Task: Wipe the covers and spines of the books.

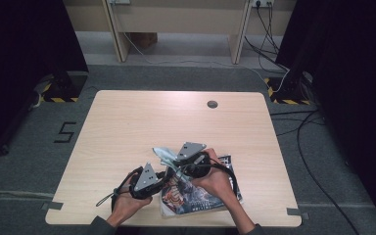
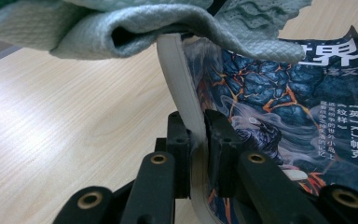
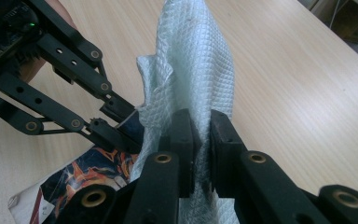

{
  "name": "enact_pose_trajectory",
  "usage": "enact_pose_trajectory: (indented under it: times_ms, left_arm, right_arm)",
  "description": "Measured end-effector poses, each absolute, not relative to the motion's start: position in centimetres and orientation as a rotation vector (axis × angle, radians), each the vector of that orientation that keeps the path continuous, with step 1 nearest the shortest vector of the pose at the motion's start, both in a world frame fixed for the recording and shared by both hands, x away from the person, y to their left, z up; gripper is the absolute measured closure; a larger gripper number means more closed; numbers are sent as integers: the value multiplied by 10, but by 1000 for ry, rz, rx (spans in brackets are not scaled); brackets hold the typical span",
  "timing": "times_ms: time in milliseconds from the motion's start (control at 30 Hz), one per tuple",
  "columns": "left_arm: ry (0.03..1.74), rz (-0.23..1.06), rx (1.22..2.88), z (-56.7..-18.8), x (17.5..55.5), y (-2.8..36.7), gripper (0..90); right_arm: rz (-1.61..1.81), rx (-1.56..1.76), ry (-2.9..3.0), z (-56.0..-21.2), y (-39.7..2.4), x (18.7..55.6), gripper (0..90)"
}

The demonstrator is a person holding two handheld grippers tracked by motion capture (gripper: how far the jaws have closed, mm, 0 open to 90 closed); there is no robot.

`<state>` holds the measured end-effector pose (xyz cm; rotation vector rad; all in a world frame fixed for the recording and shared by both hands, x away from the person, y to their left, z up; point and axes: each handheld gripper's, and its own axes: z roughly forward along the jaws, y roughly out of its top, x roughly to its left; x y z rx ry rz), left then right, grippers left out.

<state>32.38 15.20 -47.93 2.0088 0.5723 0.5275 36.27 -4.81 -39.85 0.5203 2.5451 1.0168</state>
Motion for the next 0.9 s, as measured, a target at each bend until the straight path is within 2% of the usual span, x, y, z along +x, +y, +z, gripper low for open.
enact_pose_trajectory:
  times_ms: [900]
  left_arm:
    - [559,531,2007,-478,323,152,806]
  right_arm:
    - [861,847,2543,-433,-125,414,823]
